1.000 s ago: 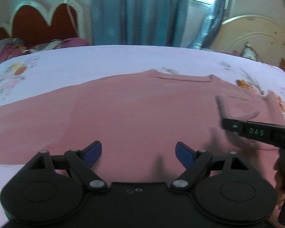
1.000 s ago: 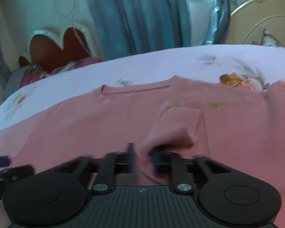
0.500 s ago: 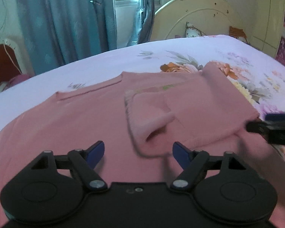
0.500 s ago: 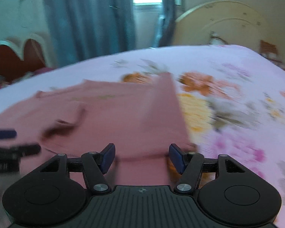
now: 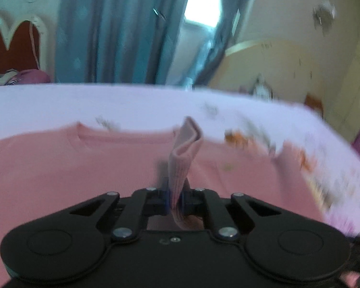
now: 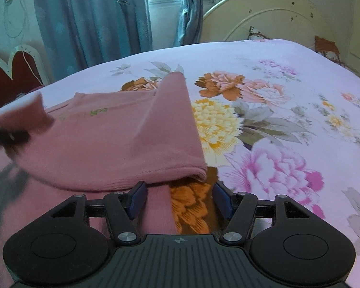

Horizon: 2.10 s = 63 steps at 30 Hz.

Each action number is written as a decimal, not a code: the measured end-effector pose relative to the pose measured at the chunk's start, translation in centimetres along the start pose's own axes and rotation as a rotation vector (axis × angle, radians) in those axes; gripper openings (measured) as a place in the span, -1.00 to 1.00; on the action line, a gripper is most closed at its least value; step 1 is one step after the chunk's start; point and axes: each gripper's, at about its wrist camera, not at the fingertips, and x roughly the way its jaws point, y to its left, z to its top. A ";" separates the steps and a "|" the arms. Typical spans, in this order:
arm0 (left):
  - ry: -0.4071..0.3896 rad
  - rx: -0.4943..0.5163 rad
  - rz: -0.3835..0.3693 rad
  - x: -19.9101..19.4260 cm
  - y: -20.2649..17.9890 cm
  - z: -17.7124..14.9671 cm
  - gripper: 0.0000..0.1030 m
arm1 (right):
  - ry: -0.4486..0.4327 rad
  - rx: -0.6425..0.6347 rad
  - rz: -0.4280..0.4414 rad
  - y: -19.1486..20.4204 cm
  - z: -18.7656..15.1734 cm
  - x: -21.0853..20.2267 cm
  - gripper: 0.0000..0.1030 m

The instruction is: Fold small clothes

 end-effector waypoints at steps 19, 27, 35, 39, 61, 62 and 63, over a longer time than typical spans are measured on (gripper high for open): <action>0.063 -0.128 0.189 -1.8 8.2 -3.8 -0.42 | 0.032 0.046 0.028 -0.6 0.4 0.1 -0.84; -0.062 -0.083 0.234 -5.1 8.4 -1.8 0.22 | -0.060 0.018 0.046 -1.1 2.7 -2.6 -0.15; 0.045 -0.013 0.160 0.1 5.8 -2.0 0.18 | -0.022 0.007 0.082 0.3 8.4 5.3 -0.15; 0.077 -0.014 0.184 0.7 6.7 -3.1 0.19 | 0.025 0.043 0.112 0.8 10.2 9.9 -0.15; 0.144 -0.030 0.270 -2.8 7.9 -2.7 0.51 | -0.045 -0.139 0.151 7.4 7.7 5.1 -0.12; 0.147 -0.033 0.278 -3.2 8.3 -2.7 0.51 | -0.033 -0.154 0.168 8.4 7.1 4.6 -0.12; 0.148 -0.030 0.289 -3.7 8.6 -2.7 0.51 | -0.023 -0.166 0.184 9.4 6.5 4.2 -0.12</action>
